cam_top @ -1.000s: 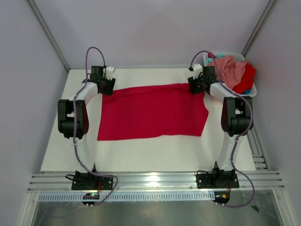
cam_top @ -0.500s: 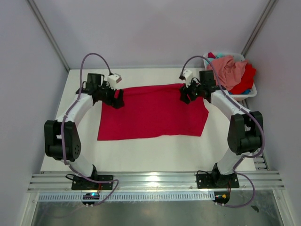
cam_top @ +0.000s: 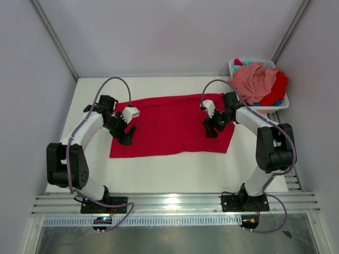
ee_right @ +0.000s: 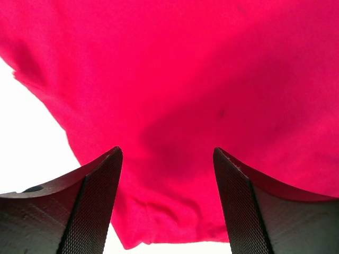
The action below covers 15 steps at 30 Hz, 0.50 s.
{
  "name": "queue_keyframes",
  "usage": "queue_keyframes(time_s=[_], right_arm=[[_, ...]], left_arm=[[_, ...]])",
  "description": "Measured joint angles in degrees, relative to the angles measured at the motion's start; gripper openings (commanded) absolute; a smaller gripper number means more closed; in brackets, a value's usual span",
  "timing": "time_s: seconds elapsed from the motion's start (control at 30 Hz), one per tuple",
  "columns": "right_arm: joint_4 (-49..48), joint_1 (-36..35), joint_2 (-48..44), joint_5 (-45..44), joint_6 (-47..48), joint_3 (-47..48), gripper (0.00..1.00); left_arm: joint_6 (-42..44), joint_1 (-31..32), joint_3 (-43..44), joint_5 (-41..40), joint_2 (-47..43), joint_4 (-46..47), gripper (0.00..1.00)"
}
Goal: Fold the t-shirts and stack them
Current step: Fold the tshirt
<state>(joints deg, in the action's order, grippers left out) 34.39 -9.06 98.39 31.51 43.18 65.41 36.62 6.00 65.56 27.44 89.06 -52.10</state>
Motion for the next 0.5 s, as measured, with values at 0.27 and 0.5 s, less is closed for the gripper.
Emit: queue_keyframes(time_s=[0.27,0.5], right_arm=[[-10.0,-0.2,0.5,-12.5,-4.3,-1.9,0.77],[-17.8,-0.4,9.4,-17.7,-9.6,7.0,0.77]], left_arm=[[-9.7,0.0,-5.9,-11.8,-1.7,14.6,0.94],[-18.3,0.0,-3.4,-19.6,6.7,29.2,0.94]])
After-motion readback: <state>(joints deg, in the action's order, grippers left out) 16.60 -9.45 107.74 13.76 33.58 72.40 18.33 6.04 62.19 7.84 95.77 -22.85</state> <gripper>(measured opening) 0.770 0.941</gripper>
